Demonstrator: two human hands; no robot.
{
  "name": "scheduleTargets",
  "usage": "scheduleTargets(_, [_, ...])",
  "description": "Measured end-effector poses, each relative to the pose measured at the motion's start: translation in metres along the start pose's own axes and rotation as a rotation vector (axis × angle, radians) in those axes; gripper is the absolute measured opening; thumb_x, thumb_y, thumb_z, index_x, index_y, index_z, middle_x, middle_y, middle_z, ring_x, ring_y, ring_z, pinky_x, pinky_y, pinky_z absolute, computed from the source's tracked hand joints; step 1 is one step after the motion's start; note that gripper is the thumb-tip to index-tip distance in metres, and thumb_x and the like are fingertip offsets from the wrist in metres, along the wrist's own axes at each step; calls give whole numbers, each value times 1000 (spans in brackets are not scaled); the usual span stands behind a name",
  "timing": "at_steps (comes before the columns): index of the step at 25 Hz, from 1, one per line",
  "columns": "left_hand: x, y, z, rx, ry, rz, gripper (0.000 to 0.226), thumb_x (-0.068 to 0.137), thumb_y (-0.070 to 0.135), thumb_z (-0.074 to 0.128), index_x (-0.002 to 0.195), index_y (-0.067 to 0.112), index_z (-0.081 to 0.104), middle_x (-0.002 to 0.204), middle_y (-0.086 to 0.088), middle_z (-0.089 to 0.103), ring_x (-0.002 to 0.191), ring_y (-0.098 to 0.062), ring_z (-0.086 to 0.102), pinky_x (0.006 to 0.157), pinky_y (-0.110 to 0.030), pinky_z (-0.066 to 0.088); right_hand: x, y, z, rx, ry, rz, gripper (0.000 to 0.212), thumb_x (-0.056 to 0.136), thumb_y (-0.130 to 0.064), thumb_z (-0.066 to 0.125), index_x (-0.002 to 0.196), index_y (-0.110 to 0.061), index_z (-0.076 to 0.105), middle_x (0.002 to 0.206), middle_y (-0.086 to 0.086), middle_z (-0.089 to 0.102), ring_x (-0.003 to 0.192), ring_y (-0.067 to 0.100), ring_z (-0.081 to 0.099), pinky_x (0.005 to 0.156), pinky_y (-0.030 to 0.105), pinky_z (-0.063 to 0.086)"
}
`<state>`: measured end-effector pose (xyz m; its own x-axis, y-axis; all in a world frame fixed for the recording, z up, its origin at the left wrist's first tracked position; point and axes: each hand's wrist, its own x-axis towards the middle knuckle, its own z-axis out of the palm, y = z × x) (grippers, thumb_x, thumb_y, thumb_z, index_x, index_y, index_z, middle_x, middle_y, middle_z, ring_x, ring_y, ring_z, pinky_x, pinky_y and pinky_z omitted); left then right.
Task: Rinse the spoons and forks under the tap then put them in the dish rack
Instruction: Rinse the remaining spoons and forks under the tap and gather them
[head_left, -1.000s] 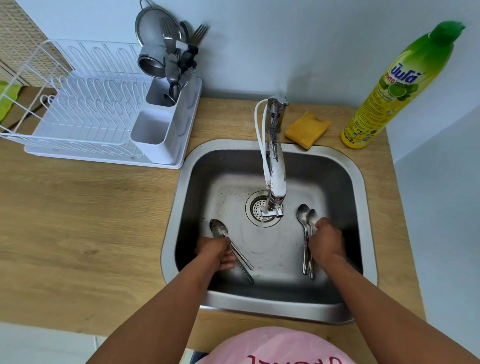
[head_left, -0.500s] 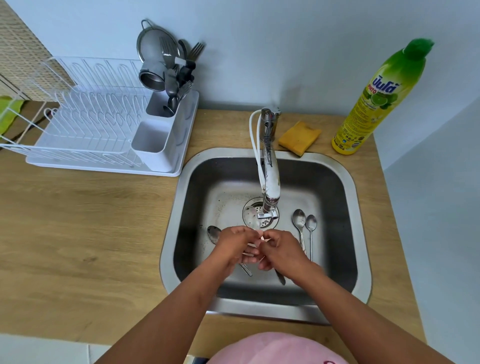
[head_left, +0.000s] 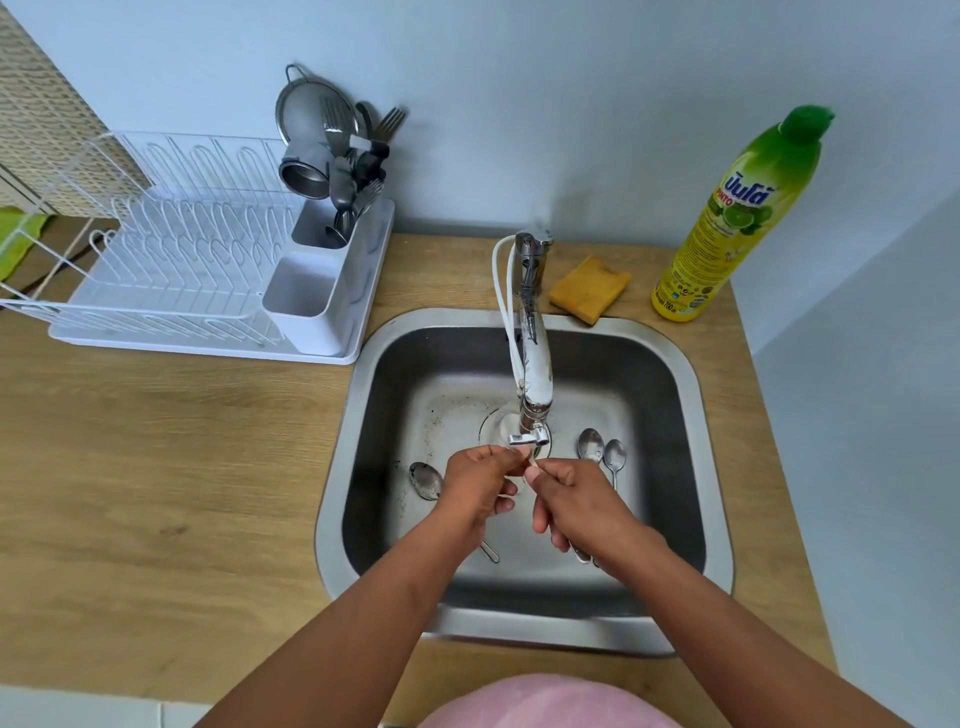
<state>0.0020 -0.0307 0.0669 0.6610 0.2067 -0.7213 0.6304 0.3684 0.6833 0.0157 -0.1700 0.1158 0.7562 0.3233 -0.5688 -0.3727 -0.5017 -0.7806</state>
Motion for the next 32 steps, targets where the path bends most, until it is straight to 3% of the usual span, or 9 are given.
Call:
scheduleTargets(5, [5, 11, -4, -55, 89, 37, 4, 85, 11, 76, 82, 10, 74, 72, -5, 76, 39, -5, 51, 39, -18, 40, -4, -5, -1, 82, -32, -10, 33, 102, -28, 51, 97, -1, 68, 47, 4, 59, 32, 15, 40, 39, 23, 34])
scheduleTargets(11, [1, 29, -4, -175, 1, 3, 24, 99, 32, 64, 93, 11, 74, 68, -1, 74, 48, -10, 62, 42, -22, 47, -1, -2, 3, 284, 102, 11, 25, 99, -28, 55, 94, -22, 79, 44, 2, 44, 36, 11, 34, 39, 21, 28])
scheduleTargets(14, [-3, 32, -4, -188, -53, -9, 35, 99, 41, 61, 97, 9, 74, 80, -8, 75, 60, -14, 69, 52, -27, 55, 0, 4, 0, 115, 146, -104, 27, 98, -31, 60, 83, -18, 78, 46, 0, 56, 37, 9, 41, 41, 20, 34])
scheduleTargets(16, [-5, 30, -6, -172, -82, 27, 23, 97, 30, 66, 98, 8, 72, 76, -9, 72, 61, -13, 68, 54, -25, 57, 1, 7, 0, 72, 141, -107, 25, 96, -30, 63, 81, -17, 78, 57, 0, 70, 42, 11, 49, 42, 21, 42])
scheduleTargets(18, [-8, 29, -5, -133, -115, 56, 7, 95, 13, 66, 93, 9, 72, 73, -7, 73, 60, -11, 67, 56, -23, 57, 3, 8, 1, 108, 143, -80, 20, 95, -25, 64, 82, -18, 79, 69, 1, 77, 53, 12, 60, 56, 27, 55])
scheduleTargets(21, [-10, 27, -3, -99, -135, 73, 7, 90, 5, 70, 93, 9, 74, 82, -9, 78, 65, -13, 69, 62, -25, 55, 7, 9, 3, 138, 169, -90, 19, 96, -24, 64, 87, -19, 80, 77, 0, 80, 73, 18, 73, 71, 28, 59])
scheduleTargets(23, [-11, 28, -3, -85, -121, 90, 10, 91, 11, 71, 97, 6, 76, 88, -11, 78, 66, -13, 67, 63, -25, 54, 7, 8, 1, 148, 170, -101, 18, 96, -28, 65, 87, -21, 80, 78, -2, 80, 75, 15, 74, 69, 26, 58])
scheduleTargets(28, [-16, 32, -8, -21, -121, 127, 37, 92, 42, 69, 99, 8, 79, 75, -2, 77, 61, -7, 67, 63, -24, 54, 6, 3, 2, 337, 174, -77, 18, 92, -35, 68, 86, -24, 81, 78, 1, 80, 69, 8, 74, 61, 15, 55])
scheduleTargets(32, [-17, 29, -11, -54, -118, 121, 20, 92, 16, 71, 108, 4, 74, 77, -4, 71, 62, -12, 58, 61, -25, 51, 7, 1, 3, 487, 154, 21, 31, 97, -39, 59, 83, -24, 83, 73, 6, 77, 62, 16, 70, 62, 24, 59])
